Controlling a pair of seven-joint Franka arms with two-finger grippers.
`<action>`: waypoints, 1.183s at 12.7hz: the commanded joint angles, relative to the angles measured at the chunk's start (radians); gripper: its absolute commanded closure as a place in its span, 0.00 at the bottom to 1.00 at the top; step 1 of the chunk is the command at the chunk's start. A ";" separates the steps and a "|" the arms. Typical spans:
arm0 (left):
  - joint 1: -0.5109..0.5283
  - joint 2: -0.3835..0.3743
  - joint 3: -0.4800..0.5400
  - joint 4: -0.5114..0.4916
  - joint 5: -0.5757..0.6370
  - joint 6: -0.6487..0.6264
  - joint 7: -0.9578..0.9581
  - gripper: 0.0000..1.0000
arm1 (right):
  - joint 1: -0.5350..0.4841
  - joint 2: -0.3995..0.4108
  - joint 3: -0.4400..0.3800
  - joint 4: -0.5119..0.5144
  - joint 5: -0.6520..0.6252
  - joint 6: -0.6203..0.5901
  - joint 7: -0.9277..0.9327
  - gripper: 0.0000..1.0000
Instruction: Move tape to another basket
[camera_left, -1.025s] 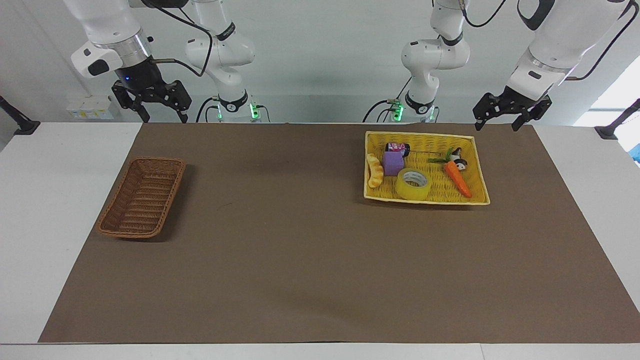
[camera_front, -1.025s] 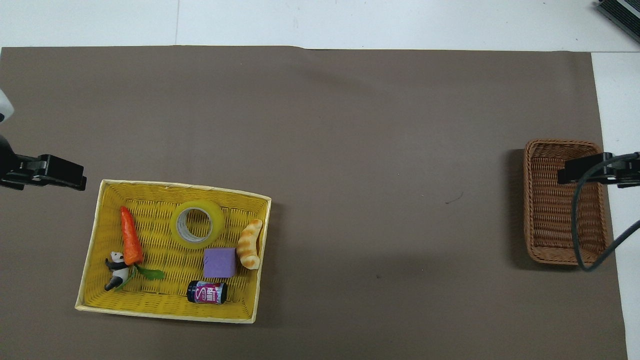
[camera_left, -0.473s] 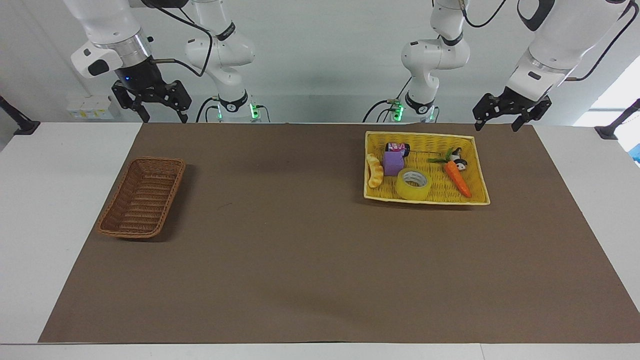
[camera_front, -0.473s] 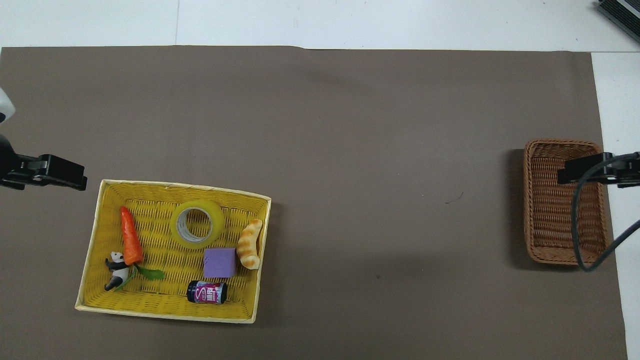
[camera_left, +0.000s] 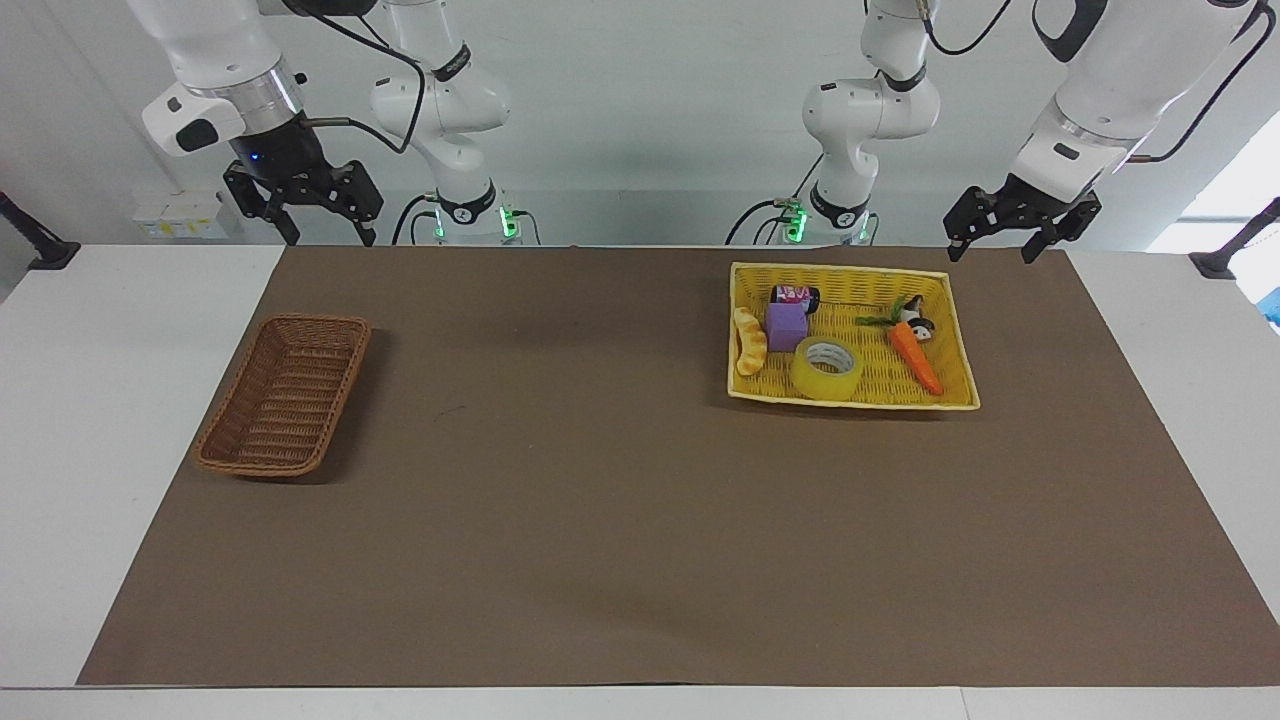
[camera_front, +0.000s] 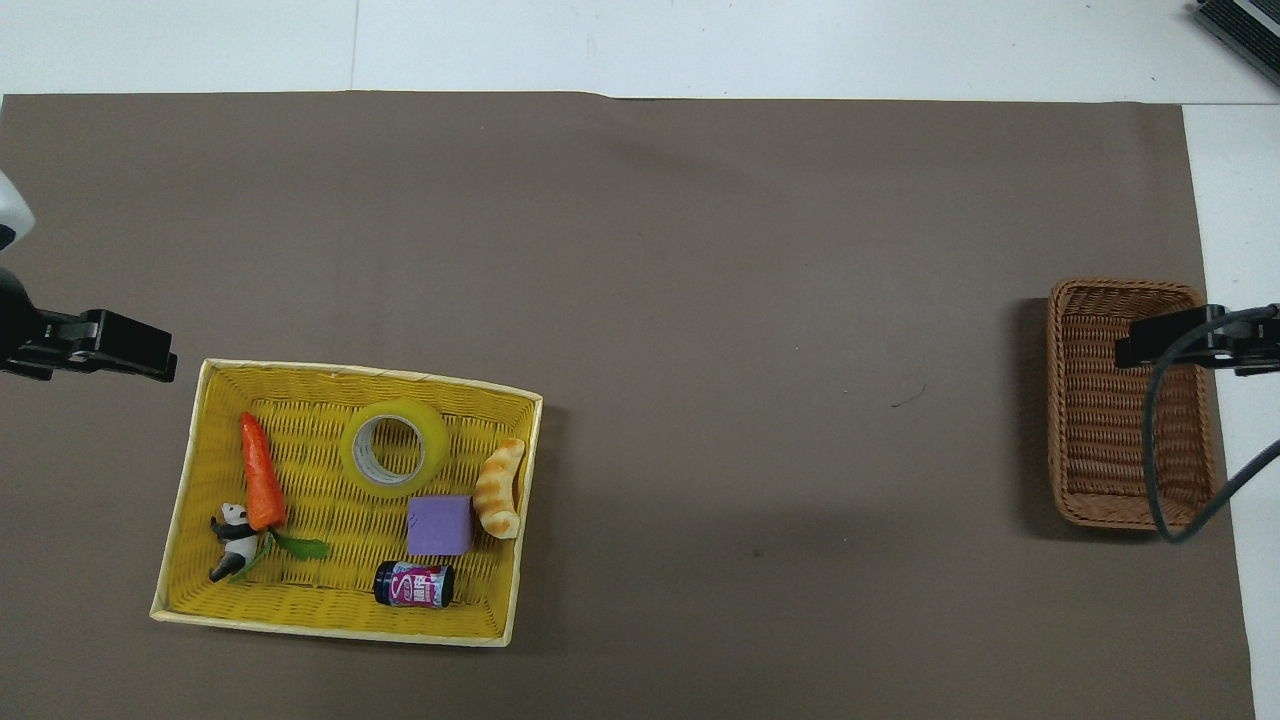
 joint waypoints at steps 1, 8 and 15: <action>-0.001 -0.009 -0.001 -0.004 0.008 -0.015 0.002 0.00 | -0.014 -0.007 0.006 -0.005 0.016 0.000 -0.023 0.00; 0.015 -0.012 0.000 -0.006 0.006 -0.018 0.005 0.00 | -0.014 -0.007 0.006 -0.005 0.016 0.000 -0.023 0.00; 0.041 -0.030 -0.001 -0.039 -0.026 -0.003 0.001 0.00 | -0.014 -0.007 0.006 -0.005 0.016 0.000 -0.023 0.00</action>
